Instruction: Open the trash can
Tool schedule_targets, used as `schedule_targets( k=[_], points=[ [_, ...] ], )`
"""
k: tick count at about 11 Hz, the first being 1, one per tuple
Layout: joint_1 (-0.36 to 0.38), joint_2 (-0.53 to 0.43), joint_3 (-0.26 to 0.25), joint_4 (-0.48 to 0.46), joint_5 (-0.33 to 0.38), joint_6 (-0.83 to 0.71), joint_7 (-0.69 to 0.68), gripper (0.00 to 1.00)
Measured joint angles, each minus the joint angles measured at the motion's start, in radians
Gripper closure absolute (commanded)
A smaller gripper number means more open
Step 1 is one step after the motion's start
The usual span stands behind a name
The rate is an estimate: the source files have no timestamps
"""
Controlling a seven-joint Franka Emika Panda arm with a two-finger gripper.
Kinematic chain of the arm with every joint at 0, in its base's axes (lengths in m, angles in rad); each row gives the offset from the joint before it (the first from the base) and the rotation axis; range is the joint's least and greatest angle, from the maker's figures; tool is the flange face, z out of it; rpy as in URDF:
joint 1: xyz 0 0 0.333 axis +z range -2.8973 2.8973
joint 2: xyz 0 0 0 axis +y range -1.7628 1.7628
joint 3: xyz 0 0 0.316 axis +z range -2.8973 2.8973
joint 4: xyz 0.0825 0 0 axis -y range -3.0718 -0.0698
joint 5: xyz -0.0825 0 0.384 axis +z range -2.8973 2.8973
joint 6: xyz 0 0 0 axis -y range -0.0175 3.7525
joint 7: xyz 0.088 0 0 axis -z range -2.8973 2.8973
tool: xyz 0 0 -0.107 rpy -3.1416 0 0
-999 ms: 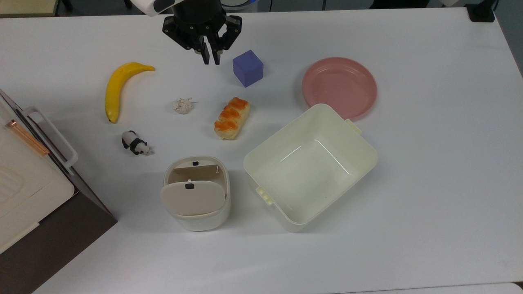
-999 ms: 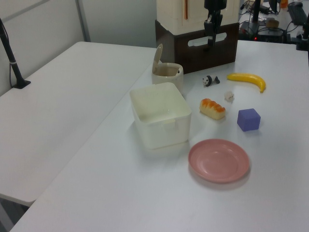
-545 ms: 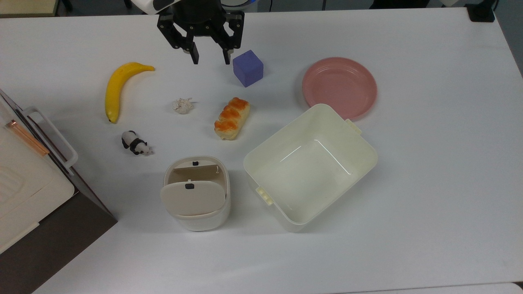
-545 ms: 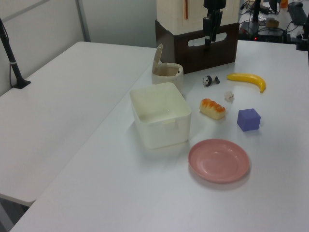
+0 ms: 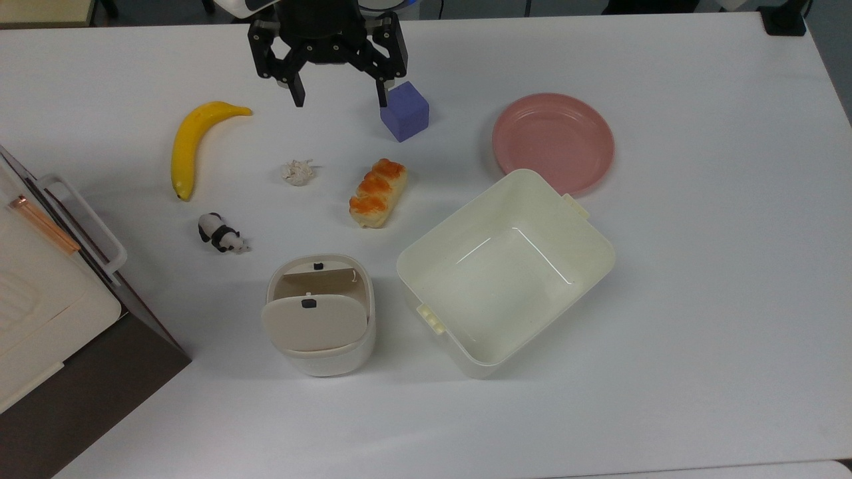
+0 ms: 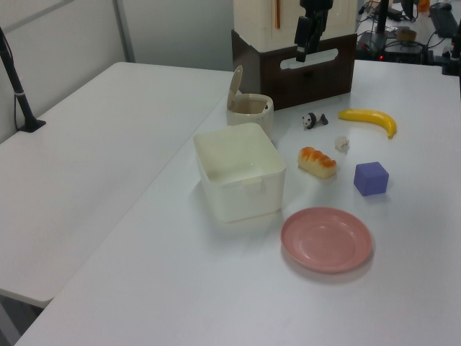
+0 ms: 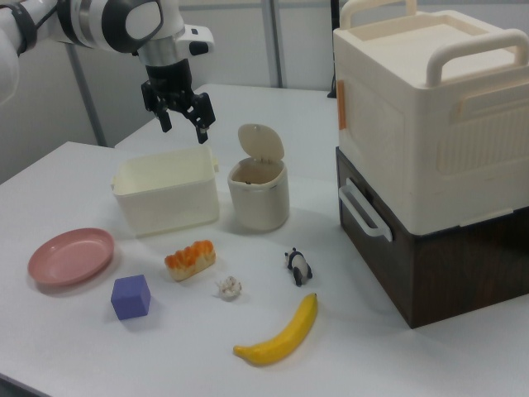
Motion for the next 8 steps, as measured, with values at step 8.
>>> schedule_targets(
  k=[8],
  points=[
    [0.0,0.0,0.0,-0.004,0.0,0.009,0.0,0.0]
  ],
)
